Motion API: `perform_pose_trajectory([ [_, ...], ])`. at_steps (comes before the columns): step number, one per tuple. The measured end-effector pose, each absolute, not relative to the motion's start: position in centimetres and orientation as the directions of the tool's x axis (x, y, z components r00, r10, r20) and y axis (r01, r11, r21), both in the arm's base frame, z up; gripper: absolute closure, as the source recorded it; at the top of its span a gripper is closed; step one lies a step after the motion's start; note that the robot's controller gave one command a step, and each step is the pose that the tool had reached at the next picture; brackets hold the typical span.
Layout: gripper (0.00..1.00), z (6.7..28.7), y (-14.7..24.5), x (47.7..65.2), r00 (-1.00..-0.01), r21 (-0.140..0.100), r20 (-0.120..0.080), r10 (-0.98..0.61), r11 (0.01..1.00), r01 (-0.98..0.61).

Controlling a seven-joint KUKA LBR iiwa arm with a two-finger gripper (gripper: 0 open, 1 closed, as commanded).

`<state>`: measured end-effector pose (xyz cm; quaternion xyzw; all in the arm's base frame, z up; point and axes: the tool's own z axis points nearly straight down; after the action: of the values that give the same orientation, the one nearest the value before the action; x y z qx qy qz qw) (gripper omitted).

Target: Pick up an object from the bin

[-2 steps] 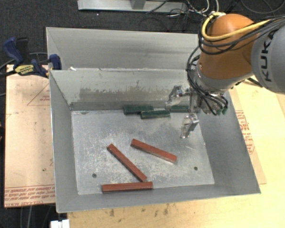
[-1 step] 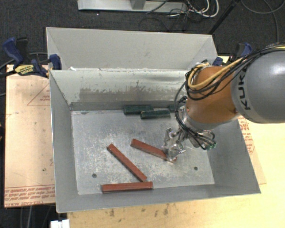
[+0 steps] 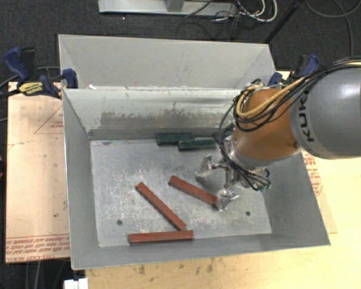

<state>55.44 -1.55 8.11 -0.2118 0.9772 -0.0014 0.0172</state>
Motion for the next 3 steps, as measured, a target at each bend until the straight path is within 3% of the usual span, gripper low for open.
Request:
perform_pose_trajectory([
  [1,1.0,8.25,-2.01,55.12,-0.91,-0.01,-0.012,-0.413,0.911,-0.413],
  [2,0.0,8.08,-1.64,55.4,-0.91,-0.01,-0.031,-0.414,0.91,-0.414],
  [3,0.0,8.08,-1.65,55.39,-0.91,-0.011,-0.031,-0.414,0.91,-0.414],
])
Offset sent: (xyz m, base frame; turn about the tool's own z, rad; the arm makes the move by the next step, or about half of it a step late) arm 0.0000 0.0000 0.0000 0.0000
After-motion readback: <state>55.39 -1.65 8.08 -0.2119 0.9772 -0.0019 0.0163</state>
